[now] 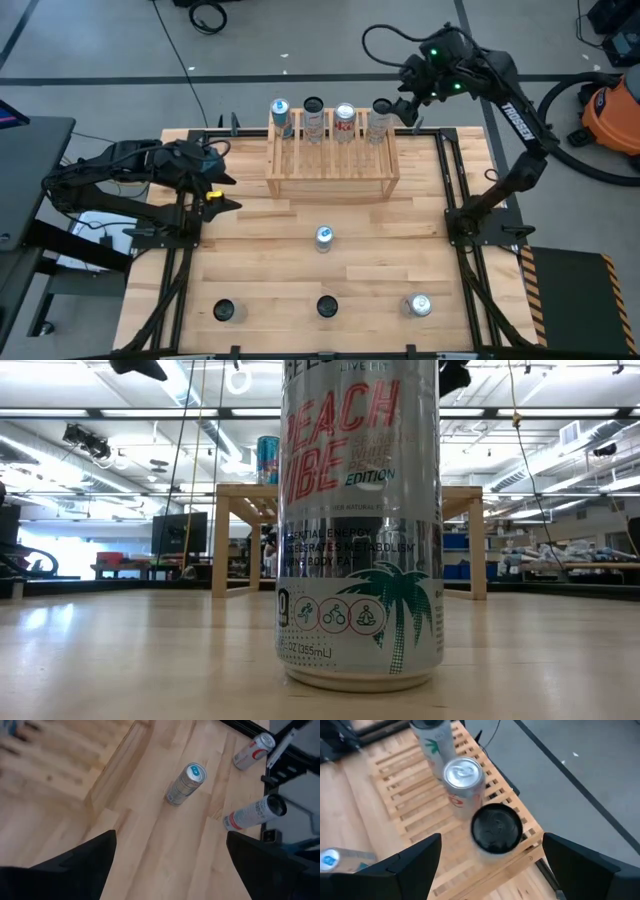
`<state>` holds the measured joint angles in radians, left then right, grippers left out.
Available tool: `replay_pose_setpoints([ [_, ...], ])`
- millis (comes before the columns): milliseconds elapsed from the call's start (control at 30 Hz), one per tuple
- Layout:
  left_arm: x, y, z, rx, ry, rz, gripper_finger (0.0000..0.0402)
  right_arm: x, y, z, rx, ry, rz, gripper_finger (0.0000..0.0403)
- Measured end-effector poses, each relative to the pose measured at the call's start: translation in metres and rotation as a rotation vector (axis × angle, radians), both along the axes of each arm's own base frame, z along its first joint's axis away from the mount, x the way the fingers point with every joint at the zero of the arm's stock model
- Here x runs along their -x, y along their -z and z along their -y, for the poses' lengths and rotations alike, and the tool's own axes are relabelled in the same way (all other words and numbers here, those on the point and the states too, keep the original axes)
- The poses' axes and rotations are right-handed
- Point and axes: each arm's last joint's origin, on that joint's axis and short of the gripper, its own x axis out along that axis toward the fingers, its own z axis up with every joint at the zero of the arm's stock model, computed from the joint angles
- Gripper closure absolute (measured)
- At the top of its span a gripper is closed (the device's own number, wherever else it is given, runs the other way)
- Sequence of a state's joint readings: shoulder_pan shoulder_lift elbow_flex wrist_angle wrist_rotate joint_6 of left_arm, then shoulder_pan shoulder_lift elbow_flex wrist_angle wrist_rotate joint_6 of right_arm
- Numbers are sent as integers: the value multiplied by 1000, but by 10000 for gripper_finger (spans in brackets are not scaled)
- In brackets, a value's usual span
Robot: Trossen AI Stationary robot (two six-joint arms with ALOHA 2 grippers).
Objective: Place canned beverage on shelf
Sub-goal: Put the blue soda can on the shelf aligned with the blue soda cans
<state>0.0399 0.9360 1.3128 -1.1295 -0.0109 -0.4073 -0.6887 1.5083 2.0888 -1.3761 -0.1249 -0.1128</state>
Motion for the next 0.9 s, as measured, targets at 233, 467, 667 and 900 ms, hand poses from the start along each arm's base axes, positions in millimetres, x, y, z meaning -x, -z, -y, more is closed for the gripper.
replay_pose_setpoints([
  [233, -4, -5, 0, -109, 94, 61, 21, 3, -10, -29, -80, -85, 91, 46],
  [467, -6, -7, 0, -153, 128, 89, 21, -15, -11, -70, -111, -226, 88, 46],
  [667, -6, -7, 0, -172, 144, 89, 21, -36, -7, -106, -84, -290, 64, 46],
  [900, -6, -8, 0, -240, 202, 87, 21, -72, 10, -137, -63, -298, -3, 46],
])
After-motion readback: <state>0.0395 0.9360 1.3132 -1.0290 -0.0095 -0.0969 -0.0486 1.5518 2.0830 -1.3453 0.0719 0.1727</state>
